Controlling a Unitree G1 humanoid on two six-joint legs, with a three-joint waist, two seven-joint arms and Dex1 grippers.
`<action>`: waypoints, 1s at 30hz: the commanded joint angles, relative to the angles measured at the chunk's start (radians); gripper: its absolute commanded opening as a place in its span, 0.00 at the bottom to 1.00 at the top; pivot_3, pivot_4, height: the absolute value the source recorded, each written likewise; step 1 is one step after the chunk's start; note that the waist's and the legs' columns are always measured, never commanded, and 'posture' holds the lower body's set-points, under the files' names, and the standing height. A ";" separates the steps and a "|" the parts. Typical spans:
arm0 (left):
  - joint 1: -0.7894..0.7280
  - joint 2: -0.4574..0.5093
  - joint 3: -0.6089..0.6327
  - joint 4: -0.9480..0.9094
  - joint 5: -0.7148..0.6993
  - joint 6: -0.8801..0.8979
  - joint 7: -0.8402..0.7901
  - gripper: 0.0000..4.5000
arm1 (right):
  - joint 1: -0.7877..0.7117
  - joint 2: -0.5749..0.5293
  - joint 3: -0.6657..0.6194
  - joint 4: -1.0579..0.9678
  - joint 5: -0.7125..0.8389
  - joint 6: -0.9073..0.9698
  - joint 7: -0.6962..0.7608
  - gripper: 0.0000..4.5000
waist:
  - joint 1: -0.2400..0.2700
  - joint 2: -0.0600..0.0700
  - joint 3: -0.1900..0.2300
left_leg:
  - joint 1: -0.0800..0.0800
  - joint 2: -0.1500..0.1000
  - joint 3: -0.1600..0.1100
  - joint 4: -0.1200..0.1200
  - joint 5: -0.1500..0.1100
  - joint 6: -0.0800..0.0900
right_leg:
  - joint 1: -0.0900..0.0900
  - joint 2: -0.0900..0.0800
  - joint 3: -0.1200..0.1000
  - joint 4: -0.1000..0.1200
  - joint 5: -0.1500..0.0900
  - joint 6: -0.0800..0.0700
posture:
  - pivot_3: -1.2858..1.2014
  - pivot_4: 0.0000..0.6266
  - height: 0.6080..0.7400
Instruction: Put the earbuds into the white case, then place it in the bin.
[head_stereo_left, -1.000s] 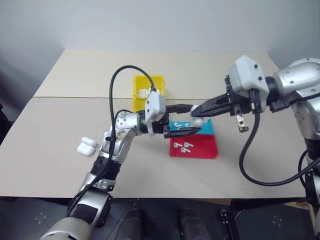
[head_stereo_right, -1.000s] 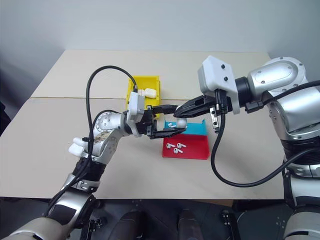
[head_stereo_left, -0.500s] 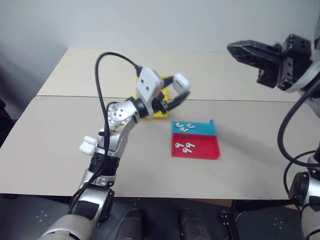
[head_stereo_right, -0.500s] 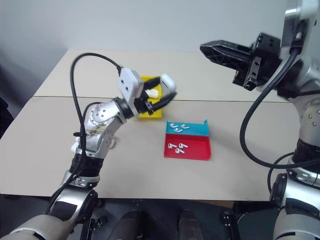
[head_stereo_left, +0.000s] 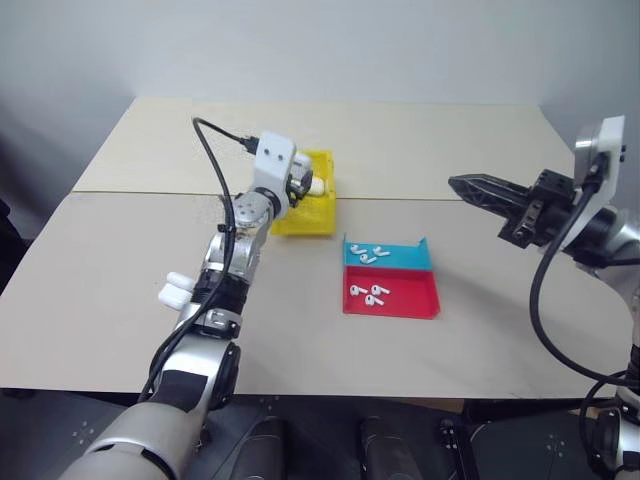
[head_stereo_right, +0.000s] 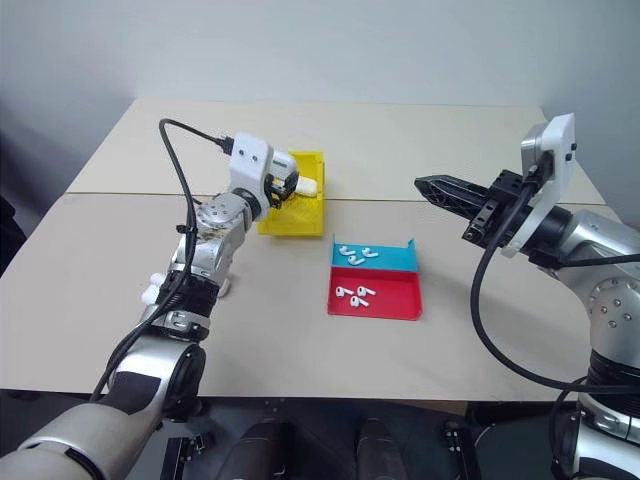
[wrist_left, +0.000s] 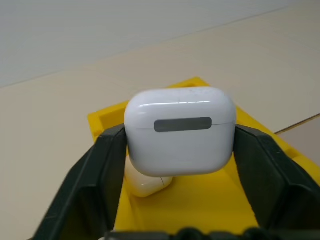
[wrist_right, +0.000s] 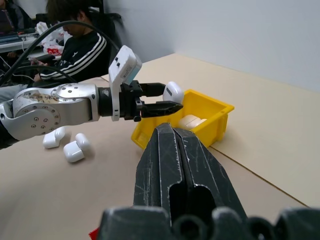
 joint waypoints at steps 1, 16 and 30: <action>-0.050 -0.017 -0.006 -0.009 0.008 -0.082 0.011 0.99 | -0.009 -0.019 0.003 -0.031 0.002 -0.011 -0.010 0.00 | 0.001 0.000 0.000 | 0.000 0.000 0.000 0.000 0.000 0.000 | 0.000 0.000 0.000 0.000 0.000 0.000 | 0.52 0.24 1.00; 0.343 0.250 0.102 -0.677 -0.473 0.132 -0.591 0.99 | 0.253 -0.259 0.066 -0.071 -0.257 -0.199 0.211 0.00 | -0.026 0.001 0.000 | 0.002 0.001 0.001 -0.001 0.000 0.000 | 0.000 0.001 0.001 0.001 0.000 0.000 | 0.52 0.24 1.00; 0.801 0.848 0.411 -0.891 -0.631 0.273 -0.962 0.99 | 0.501 -0.425 -0.217 0.170 -0.413 -0.581 0.645 0.00 | -0.015 0.001 0.000 | 0.009 0.003 0.003 0.000 0.000 0.000 | 0.007 0.001 0.001 -0.001 0.000 0.000 | 0.52 0.24 1.00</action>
